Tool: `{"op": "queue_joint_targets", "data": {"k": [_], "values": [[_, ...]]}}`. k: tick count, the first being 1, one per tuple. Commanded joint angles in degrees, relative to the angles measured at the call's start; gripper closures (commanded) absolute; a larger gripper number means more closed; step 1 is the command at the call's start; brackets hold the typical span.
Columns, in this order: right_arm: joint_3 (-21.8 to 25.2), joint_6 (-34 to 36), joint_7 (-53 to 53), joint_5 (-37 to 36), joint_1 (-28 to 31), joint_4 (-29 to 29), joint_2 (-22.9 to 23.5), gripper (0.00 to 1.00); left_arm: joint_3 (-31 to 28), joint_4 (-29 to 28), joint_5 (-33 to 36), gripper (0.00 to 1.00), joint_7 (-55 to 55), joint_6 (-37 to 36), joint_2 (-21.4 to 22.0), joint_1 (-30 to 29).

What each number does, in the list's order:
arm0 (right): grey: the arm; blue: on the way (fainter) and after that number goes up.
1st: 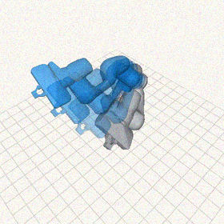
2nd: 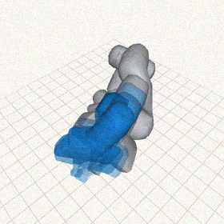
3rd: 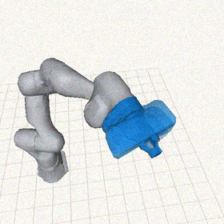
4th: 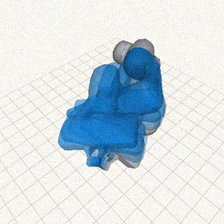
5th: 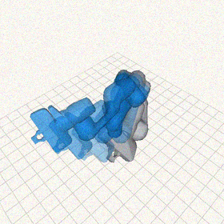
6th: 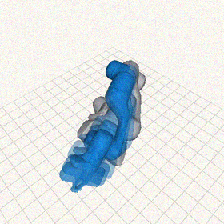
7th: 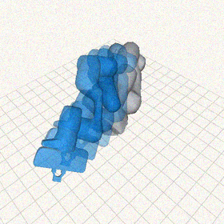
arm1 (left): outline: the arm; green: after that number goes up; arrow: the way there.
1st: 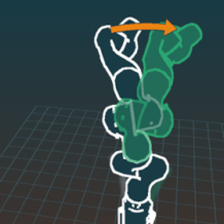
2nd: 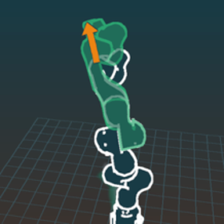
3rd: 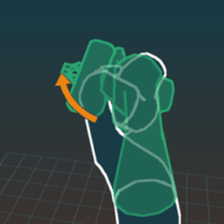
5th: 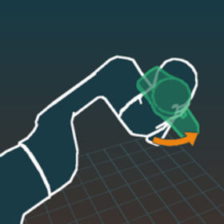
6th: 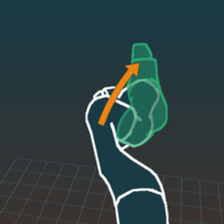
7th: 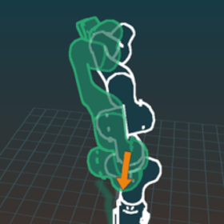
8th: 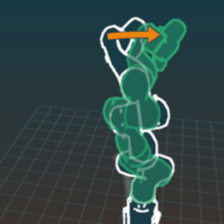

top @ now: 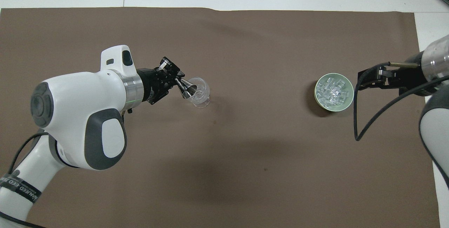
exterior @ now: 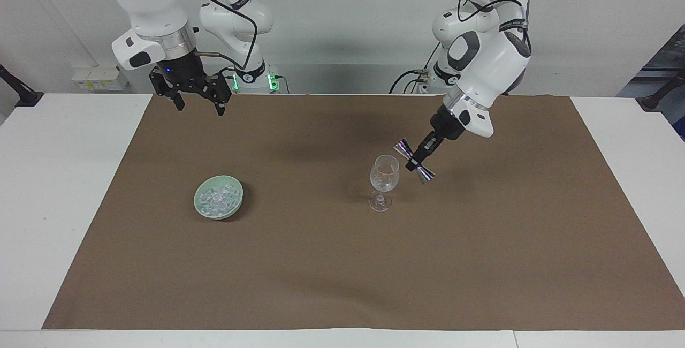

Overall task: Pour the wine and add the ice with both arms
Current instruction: 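Tilt the bottle upright and draw the left gripper back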

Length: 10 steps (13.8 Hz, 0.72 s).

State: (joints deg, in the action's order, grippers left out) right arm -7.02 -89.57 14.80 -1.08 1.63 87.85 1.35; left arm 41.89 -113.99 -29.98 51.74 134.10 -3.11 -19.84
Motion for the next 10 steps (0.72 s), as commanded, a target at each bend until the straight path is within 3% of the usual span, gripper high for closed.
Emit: {"op": "queue_joint_targets", "data": {"k": [1,4,7,8,10], "values": [[-0.7,-2.9,-1.6,1.3,1.6,1.3,-0.8,0.00,-2.6,3.7,1.2,1.00,1.6,-10.5,0.6,-0.4],[-0.7,-4.5,-1.3,1.3,1.6,1.2,-0.6,0.00,-4.4,7.2,1.2,1.00,2.0,-20.4,0.3,-1.7],[-0.7,-4.5,-1.2,1.3,1.6,1.4,-0.6,0.00,-10.5,9.6,1.2,1.00,1.6,-27.3,0.0,-0.7],[-0.7,-4.5,-1.4,1.3,1.6,1.4,-0.6,0.00,-13.6,9.6,1.2,1.00,1.6,-28.4,0.2,1.2],[-0.7,-4.5,-1.4,1.3,1.7,1.5,-0.7,0.00,-28.7,9.8,0.5,1.00,1.3,-32.7,0.4,11.4]]}}
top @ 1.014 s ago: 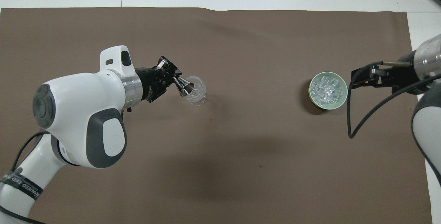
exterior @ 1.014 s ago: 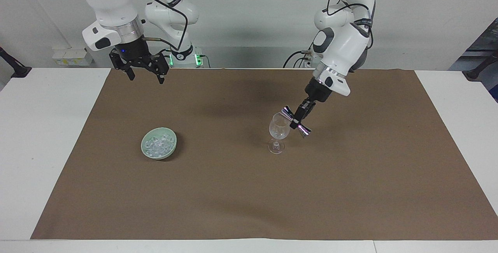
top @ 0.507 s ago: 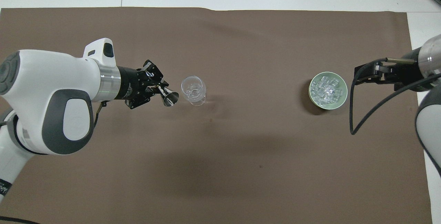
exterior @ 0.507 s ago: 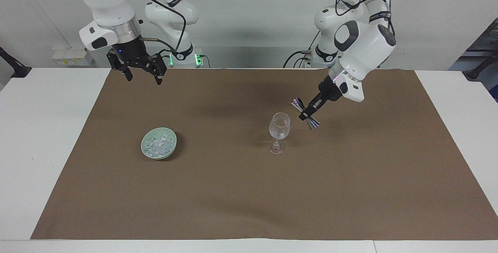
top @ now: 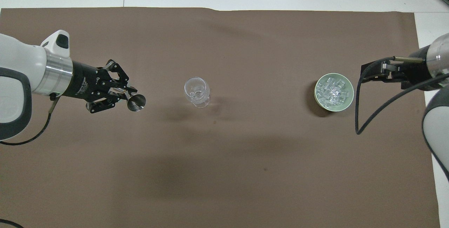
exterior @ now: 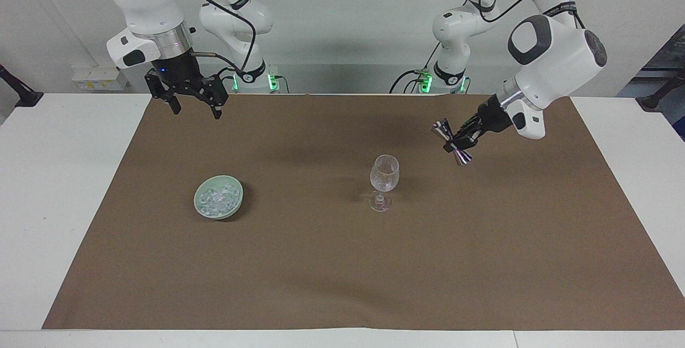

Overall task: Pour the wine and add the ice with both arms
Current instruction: 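Tilt the bottle upright and draw the left gripper back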

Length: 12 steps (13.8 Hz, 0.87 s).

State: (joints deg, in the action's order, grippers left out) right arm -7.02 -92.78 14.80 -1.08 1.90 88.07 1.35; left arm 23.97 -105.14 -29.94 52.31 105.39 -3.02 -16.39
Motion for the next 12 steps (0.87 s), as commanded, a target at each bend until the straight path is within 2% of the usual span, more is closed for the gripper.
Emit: {"op": "queue_joint_targets", "data": {"k": [1,4,7,12], "values": [[-0.7,-1.3,-1.6,1.3,1.4,1.4,-0.7,0.00,-14.2,0.8,0.3,1.00,0.7,-5.5,0.2,9.8],[-0.7,-1.0,-1.9,1.3,1.9,1.7,-0.8,0.00,-17.3,0.4,-2.4,1.00,0.9,-7.3,-0.9,10.6],[-0.7,-0.6,-2.0,1.3,1.9,1.8,-1.1,0.00,-26.7,-0.6,-8.9,1.00,1.5,-8.0,-4.7,17.0],[-0.7,-0.1,-2.1,1.3,1.9,2.3,-1.4,0.00,-29.9,-2.3,-15.1,1.00,1.3,-6.7,-8.7,16.7]]}}
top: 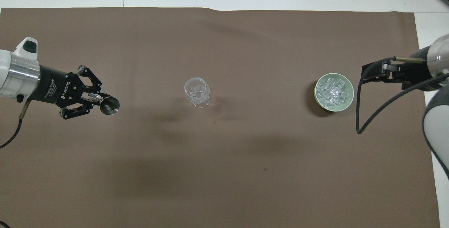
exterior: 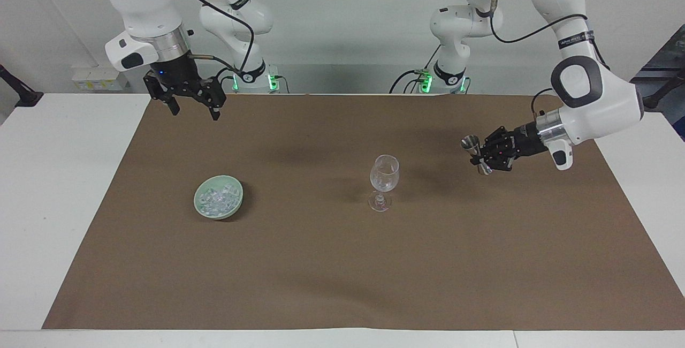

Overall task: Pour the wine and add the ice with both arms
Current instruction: 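Tilt the bottle upright and draw the left gripper back, then lower the bottle toward its starting spot with the left gripper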

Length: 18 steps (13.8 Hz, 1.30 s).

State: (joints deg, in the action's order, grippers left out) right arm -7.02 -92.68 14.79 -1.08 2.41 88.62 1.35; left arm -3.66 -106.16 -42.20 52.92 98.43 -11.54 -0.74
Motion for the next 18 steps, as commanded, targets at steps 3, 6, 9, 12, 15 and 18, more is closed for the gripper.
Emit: {"op": "queue_joint_targets", "data": {"k": [3,6,9,12,15,18], "values": [[-0.7,-0.4,-2.2,1.3,1.5,1.8,-1.4,0.00,-5.4,-2.9,-8.4,1.00,0.8,0.3,-1.6,1.2],[-0.7,-0.2,-2.1,1.3,1.4,1.8,-1.4,0.00,-7.8,-4.0,-12.4,1.00,0.8,-0.5,-3.3,0.7],[-0.7,-0.5,-2.0,1.3,1.3,1.8,-1.4,0.00,-9.7,-4.1,-19.3,1.00,0.2,-3.6,-7.4,-2.0],[-0.7,-0.8,-2.0,1.3,1.3,1.8,-1.4,0.00,-10.2,-6.9,-26.4,1.00,-1.7,-3.0,-7.9,-2.5],[-0.7,-0.8,-1.9,1.3,1.4,1.8,-1.4,0.00,-11.0,-7.7,-31.2,1.00,-3.4,-3.9,-9.9,-4.2],[-0.7,-0.7,-2.0,1.3,1.5,1.8,-1.4,0.00,-11.0,-9.2,-35.0,1.00,-4.6,-3.7,-10.3,-4.5]]}}
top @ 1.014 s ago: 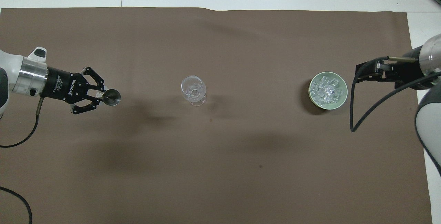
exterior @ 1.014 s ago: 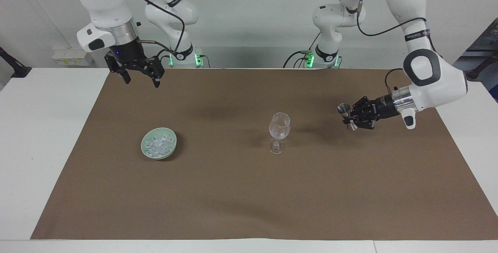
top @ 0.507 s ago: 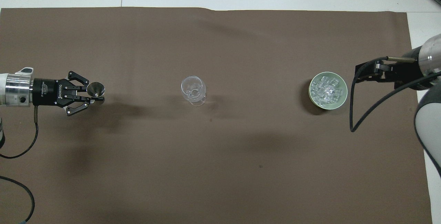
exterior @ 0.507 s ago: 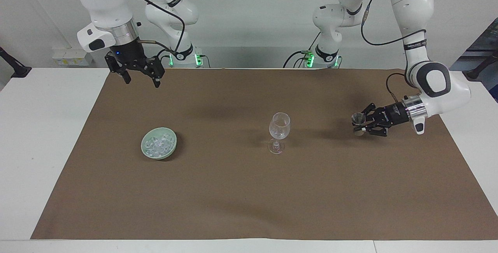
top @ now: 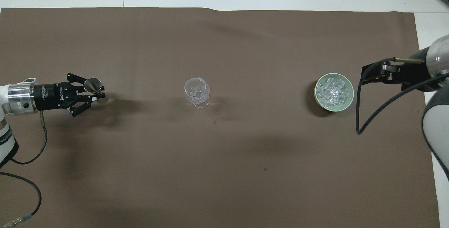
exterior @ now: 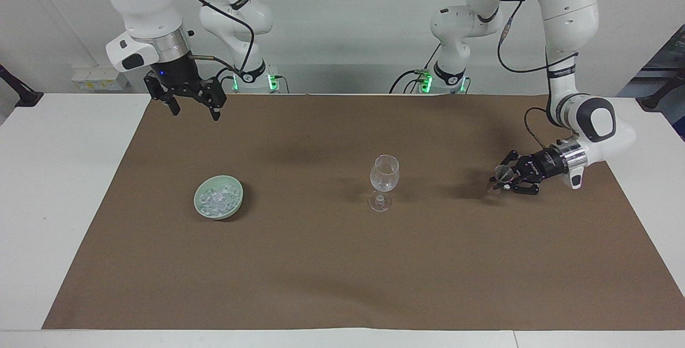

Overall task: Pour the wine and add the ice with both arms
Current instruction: 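Lower the bottle toward its starting spot with the left gripper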

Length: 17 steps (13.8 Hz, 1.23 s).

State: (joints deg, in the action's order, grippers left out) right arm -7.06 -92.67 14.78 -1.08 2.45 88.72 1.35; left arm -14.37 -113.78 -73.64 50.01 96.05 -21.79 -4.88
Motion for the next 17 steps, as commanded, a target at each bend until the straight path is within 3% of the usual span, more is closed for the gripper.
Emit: {"op": "queue_joint_targets", "data": {"k": [1,10,17], "values": [[-0.7,-0.7,-2.0,1.3,1.5,1.7,-1.4,0.00,-0.4,-2.1,-5.0,1.00,-2.0,-1.0,-0.1,-0.4],[-0.6,-1.2,-2.1,1.3,1.8,2.2,-1.3,0.00,-0.6,-6.1,-6.6,1.00,-7.6,1.8,0.3,0.0],[-0.5,-5.6,-6.3,1.2,3.4,8.6,-1.6,0.00,-0.6,-8.9,-7.9,1.00,-10.0,5.6,1.2,0.4]]}}
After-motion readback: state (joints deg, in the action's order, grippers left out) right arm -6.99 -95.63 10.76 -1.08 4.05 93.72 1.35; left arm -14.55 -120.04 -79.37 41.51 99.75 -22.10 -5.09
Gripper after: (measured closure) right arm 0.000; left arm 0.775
